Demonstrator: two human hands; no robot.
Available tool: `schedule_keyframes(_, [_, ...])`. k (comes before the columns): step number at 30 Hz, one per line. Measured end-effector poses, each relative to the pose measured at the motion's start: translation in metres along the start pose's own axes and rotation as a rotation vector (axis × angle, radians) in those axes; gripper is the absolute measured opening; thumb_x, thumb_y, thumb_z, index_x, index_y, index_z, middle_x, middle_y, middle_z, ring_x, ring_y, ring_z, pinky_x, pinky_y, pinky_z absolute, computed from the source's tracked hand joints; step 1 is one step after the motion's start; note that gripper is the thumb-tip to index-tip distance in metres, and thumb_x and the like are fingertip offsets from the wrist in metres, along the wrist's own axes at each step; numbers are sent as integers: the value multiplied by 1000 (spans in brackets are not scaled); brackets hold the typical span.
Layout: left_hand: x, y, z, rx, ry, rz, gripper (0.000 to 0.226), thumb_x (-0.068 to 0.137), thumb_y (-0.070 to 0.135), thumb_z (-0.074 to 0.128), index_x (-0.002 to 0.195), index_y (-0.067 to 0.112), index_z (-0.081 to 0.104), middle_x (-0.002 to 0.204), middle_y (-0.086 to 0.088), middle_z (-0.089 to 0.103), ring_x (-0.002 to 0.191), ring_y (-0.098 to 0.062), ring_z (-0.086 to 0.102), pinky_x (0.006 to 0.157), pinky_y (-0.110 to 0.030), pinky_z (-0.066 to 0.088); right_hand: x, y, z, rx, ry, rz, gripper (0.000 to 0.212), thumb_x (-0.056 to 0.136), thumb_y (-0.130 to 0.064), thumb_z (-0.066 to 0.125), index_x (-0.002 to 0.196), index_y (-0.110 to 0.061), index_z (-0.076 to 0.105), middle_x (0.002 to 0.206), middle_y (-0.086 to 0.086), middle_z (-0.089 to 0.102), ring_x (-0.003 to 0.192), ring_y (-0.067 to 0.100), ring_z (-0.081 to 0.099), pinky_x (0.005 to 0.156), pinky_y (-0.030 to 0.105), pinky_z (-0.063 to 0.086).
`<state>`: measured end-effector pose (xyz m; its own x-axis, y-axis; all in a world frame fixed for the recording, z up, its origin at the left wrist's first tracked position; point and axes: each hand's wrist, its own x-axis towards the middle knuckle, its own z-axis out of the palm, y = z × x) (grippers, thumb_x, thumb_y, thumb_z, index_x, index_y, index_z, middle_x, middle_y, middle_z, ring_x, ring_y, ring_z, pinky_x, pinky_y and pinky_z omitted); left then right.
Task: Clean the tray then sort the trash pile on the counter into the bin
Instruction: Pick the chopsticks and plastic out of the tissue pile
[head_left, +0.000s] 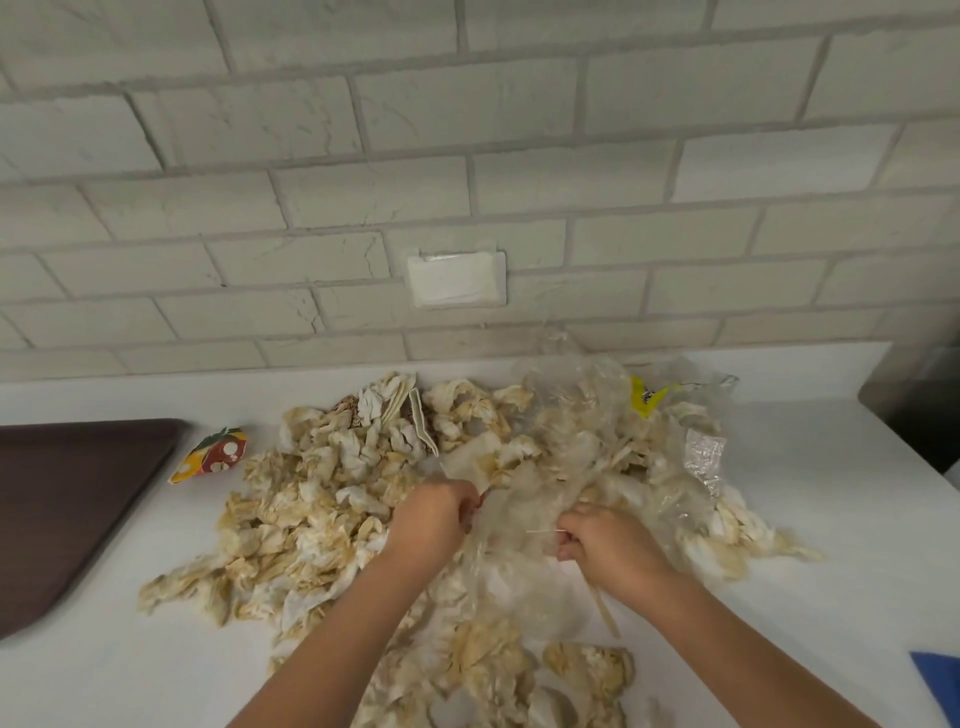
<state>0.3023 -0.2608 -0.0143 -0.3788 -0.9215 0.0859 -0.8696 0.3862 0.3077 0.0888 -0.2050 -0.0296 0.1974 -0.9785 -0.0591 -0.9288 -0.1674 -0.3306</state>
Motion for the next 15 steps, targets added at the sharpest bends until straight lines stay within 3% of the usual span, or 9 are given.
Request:
schedule_keyframes(3, [4, 4, 6, 142, -74, 243, 18, 82, 9, 53, 87, 16, 69, 91, 0, 66, 94, -20, 55, 80, -29, 45, -5, 5, -1, -103, 7, -85, 21, 96, -28, 48, 111, -19, 59, 112, -2, 61, 101, 16, 58, 79, 27, 42])
schedule_keyframes(7, [3, 5, 2, 319, -153, 322, 22, 88, 20, 53, 102, 17, 69, 114, -3, 58, 112, -23, 43, 92, -31, 32, -9, 12, -13, 52, 77, -72, 40, 96, -24, 49, 136, -25, 46, 119, -6, 58, 108, 14, 54, 86, 23, 40])
schedule_keyframes(11, [3, 14, -2, 492, -244, 299, 31, 86, 9, 48, 114, 11, 61, 123, -8, 47, 116, -25, 36, 96, -33, 29, -5, 19, -25, 297, 188, -29, 44, 91, -16, 59, 133, -24, 52, 88, -9, 57, 80, 5, 54, 73, 13, 40])
schedule_keyframes(15, [12, 21, -2, 465, -365, 288, 40, 84, 33, 62, 118, 11, 58, 122, -5, 49, 116, -23, 37, 97, -35, 28, -2, 14, -40, 596, 283, 38, 42, 87, 0, 60, 124, -21, 54, 75, -10, 54, 66, -3, 57, 69, 2, 39])
